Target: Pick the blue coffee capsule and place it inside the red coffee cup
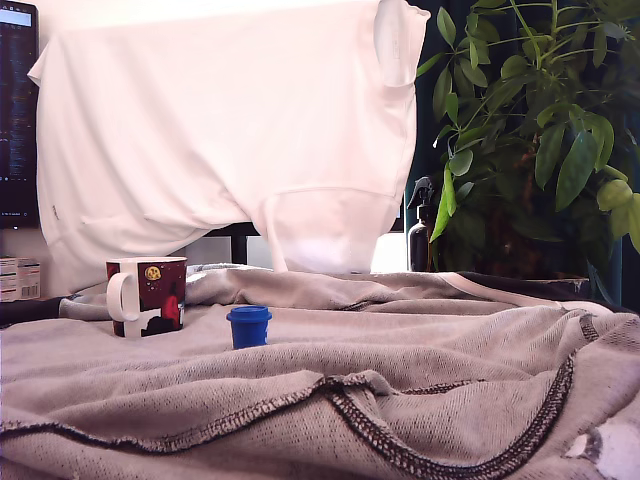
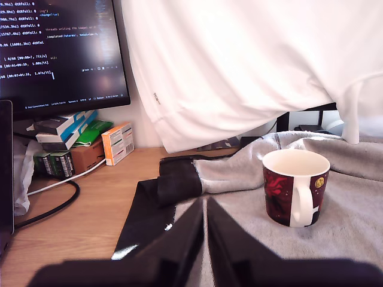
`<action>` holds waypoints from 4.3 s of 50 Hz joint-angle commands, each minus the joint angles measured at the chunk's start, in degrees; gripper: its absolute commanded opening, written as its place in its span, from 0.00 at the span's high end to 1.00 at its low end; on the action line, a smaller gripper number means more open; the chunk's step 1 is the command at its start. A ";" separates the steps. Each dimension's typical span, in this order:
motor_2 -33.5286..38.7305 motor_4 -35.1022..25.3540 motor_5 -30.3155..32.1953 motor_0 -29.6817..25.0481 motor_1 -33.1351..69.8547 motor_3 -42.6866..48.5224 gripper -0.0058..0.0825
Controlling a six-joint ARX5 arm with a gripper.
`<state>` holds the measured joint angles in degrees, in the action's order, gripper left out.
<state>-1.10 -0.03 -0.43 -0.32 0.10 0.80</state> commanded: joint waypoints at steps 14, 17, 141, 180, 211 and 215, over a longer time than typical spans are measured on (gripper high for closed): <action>2.47 -11.26 -7.45 2.78 -0.83 0.35 0.96; 2.47 -14.75 -9.33 2.75 -0.83 -1.66 0.96; -31.58 -28.00 5.46 -26.93 98.71 -39.65 0.12; -42.05 -27.65 5.40 -27.02 103.82 -24.35 0.75; -50.73 -24.17 5.40 -18.60 95.78 -24.30 0.75; -51.76 -23.39 5.40 -16.24 94.99 -23.71 0.75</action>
<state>-52.64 -23.84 4.71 -17.80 95.64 -22.98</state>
